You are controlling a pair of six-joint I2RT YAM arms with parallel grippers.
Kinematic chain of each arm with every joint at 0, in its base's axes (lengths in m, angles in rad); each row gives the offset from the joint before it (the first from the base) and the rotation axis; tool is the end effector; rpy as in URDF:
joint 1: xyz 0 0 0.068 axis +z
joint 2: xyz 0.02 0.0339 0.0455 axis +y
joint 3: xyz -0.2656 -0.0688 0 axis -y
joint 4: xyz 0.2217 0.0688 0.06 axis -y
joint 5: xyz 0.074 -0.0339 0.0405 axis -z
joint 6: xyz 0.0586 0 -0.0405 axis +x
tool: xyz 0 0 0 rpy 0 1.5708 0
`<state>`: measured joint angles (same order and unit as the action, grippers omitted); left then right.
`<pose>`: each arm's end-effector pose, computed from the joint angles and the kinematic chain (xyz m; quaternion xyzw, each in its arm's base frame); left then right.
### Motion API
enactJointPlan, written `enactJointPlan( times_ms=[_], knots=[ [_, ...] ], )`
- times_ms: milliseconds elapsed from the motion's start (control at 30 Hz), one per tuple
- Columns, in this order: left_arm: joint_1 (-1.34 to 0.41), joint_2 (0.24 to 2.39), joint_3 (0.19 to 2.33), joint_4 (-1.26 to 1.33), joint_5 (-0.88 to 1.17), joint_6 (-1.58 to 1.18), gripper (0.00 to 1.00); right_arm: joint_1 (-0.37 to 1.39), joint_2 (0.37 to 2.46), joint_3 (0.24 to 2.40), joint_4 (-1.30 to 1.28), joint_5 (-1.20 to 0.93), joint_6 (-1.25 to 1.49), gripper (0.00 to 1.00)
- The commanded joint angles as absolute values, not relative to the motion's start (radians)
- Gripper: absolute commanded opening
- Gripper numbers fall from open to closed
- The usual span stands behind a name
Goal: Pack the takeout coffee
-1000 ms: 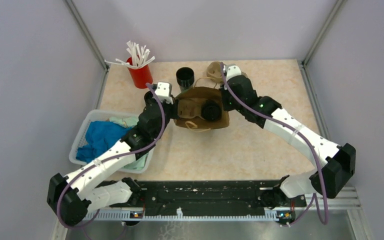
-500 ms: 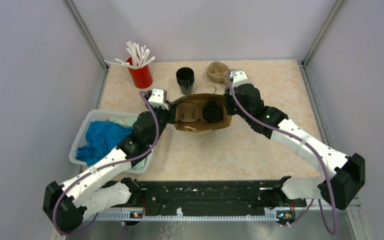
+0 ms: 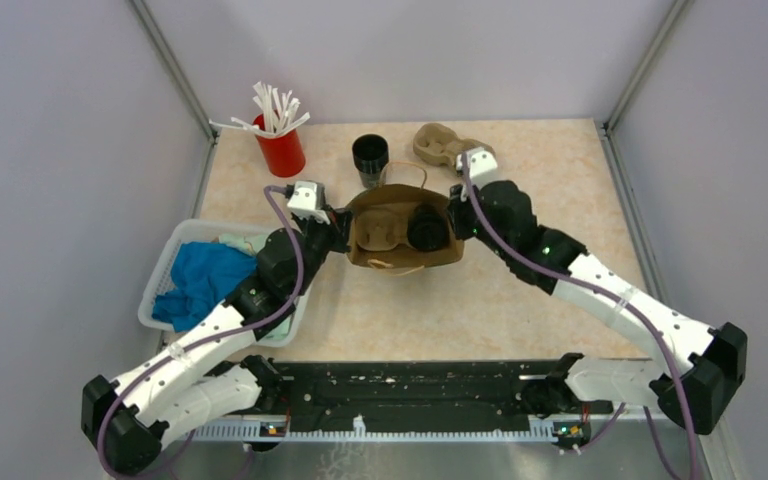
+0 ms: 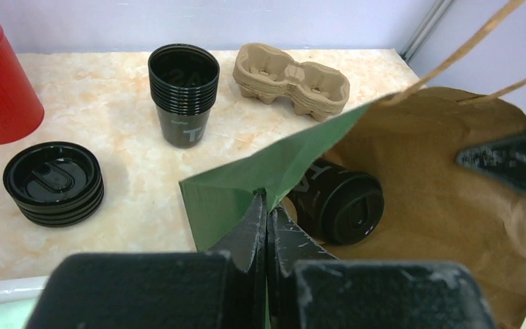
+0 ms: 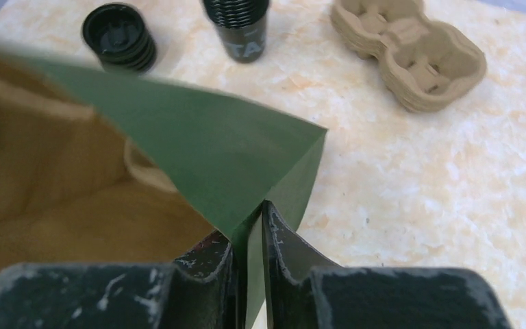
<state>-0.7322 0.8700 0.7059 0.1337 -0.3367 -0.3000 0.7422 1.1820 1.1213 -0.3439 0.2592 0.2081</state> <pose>0.1665 -0.1237 0.3356 0.0378 0.7162 -0.2341 0.6564 0.2050 0.1676 0.3543 -0.1498 0.8172 0.1538 0.5349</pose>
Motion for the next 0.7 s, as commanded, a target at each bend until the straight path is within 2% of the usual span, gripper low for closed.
enactJointPlan(
  times_ms=[0,233,667],
  knots=[
    [-0.732,0.876,0.679,0.307,-0.307,-0.201,0.0,0.854,1.094,0.981,-0.041,0.272,-0.018,0.12],
    [-0.725,0.939,0.625,0.513,-0.383,-0.016,0.0,0.862,1.135,0.909,0.137,0.343,-0.162,0.05],
    [-0.709,0.987,0.62,0.541,-0.352,-0.078,0.0,0.861,1.154,0.874,0.206,0.388,-0.158,0.03]
  ],
)
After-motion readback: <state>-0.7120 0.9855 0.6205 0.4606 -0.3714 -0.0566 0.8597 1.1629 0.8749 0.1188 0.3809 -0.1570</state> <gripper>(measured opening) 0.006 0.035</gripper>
